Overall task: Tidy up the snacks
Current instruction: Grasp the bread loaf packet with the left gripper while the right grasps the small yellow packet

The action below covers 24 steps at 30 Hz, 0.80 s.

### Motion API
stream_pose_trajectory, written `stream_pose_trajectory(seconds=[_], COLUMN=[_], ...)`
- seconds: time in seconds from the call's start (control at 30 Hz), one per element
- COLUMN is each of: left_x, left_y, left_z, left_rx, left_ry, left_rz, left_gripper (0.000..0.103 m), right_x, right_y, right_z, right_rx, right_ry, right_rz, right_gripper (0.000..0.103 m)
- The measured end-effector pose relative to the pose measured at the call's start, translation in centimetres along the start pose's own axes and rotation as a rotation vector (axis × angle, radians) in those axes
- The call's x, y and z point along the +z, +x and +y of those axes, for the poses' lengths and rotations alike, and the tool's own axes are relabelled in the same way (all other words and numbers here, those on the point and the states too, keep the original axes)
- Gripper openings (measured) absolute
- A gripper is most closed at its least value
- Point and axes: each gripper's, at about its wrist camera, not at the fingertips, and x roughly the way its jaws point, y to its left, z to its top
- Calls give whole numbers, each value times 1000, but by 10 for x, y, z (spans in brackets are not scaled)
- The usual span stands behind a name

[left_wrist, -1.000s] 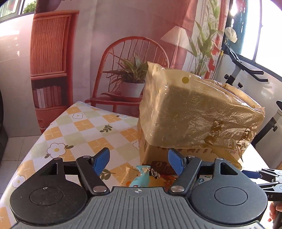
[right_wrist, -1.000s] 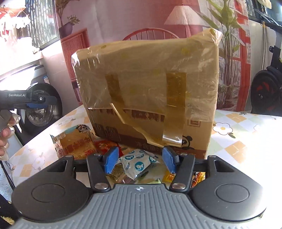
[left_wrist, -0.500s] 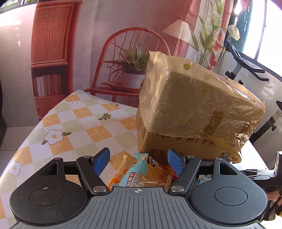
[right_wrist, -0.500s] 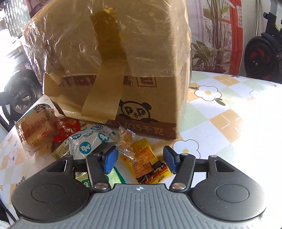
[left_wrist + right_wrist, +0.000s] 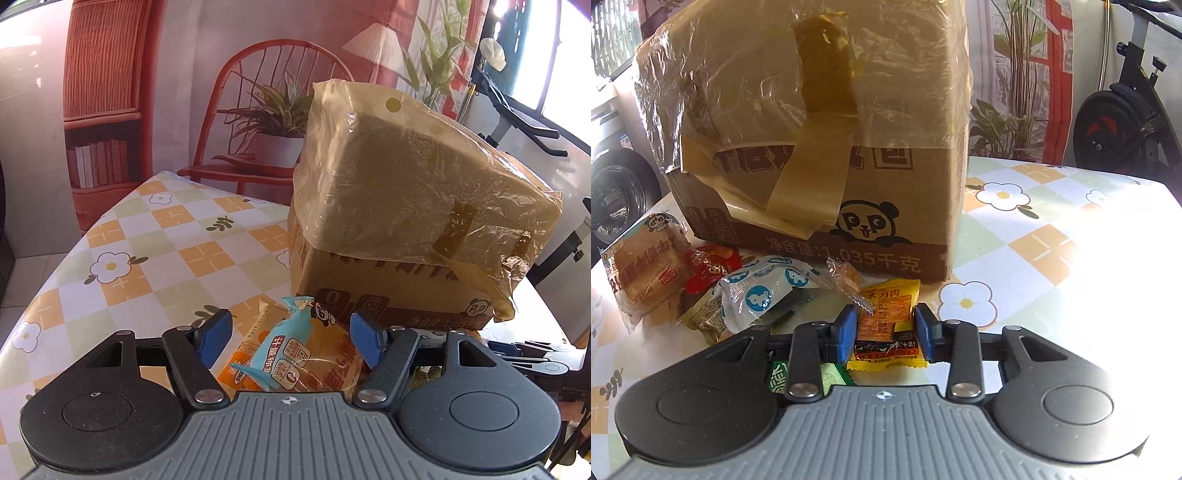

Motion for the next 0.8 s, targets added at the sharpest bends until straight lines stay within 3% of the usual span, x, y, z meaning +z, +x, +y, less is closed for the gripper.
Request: stream_pose_trajectory(seconds=[0.3,0.8], left_x=[-8,-21], left_y=[4,8], left_z=[-2,-5], left_rx=[5,-7], left_ry=[5,78], left_rz=[16,11], left_gripper=[72,73], right_x=[-19,-23], right_y=[0,-1], right_z=[26,24], right_rx=[-105,-99], right_ry=[-108,-110], right_rz=[-74,-95], right_gripper=[37,36])
